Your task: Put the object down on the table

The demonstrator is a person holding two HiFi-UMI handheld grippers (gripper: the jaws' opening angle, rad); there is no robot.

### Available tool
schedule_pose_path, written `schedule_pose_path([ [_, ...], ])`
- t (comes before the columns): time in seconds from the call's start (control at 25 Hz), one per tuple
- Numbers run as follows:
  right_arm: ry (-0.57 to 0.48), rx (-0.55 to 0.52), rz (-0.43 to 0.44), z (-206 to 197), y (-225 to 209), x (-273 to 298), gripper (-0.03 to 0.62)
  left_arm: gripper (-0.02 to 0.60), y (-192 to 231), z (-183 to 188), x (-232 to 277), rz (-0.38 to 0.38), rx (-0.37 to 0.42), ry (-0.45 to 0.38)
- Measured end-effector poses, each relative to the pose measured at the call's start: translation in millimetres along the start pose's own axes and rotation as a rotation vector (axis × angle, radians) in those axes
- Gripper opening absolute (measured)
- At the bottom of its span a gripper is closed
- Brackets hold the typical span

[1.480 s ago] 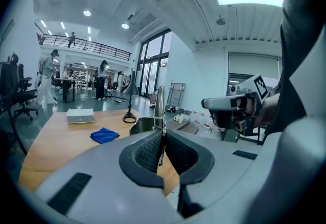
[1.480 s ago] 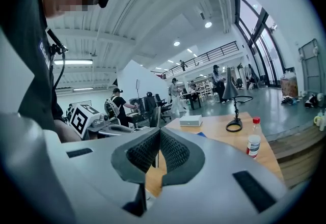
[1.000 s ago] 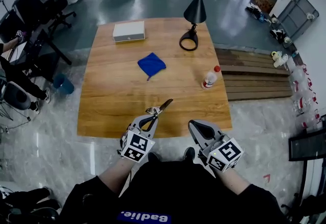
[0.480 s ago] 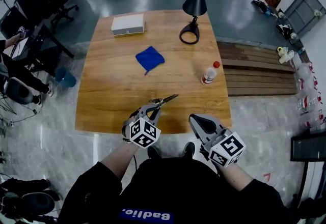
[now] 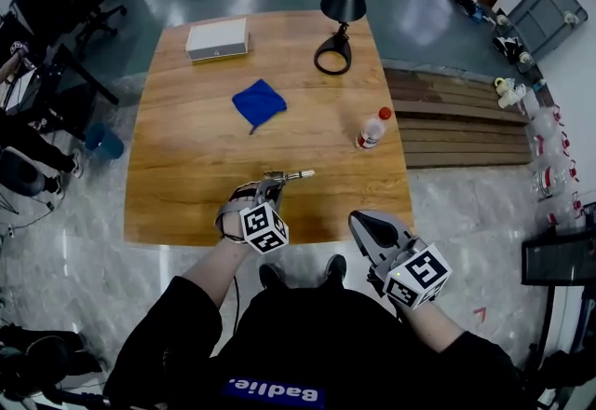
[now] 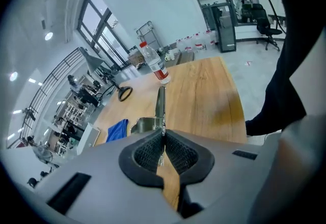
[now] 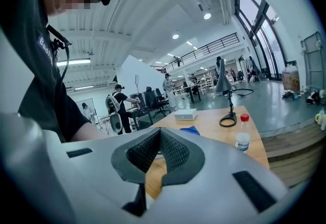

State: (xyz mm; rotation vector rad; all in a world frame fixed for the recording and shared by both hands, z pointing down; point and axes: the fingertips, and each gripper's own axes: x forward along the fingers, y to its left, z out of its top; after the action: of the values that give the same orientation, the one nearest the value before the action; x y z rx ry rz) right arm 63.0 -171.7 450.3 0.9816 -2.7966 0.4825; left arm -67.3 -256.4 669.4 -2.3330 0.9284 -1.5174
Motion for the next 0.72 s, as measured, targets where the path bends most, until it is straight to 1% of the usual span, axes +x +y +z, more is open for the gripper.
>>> schedule_pose_path([
  [0.2, 0.011, 0.006, -0.020, -3.7, -2.6, -2.5, 0.005, 0.020, -7.5, -6.1, 30.3, -0.011, 0.121, 0.059],
  [0.32, 0.015, 0.021, -0.031, -7.8, -3.3, -3.5, 0.005, 0.020, -9.5, -14.5, 46.8, -0.008, 0.181, 0.102],
  [0.56, 0.048, 0.013, -0.042, -13.7, -5.0, -8.0, 0.005, 0.020, -11.4, -24.2, 70.2, 0.000, 0.243, 0.163],
  [0.72, 0.060, 0.014, -0.051, -18.5, -6.1, -9.4, 0.005, 0.020, -14.7, -26.9, 79.6, 0.007, 0.277, 0.182],
])
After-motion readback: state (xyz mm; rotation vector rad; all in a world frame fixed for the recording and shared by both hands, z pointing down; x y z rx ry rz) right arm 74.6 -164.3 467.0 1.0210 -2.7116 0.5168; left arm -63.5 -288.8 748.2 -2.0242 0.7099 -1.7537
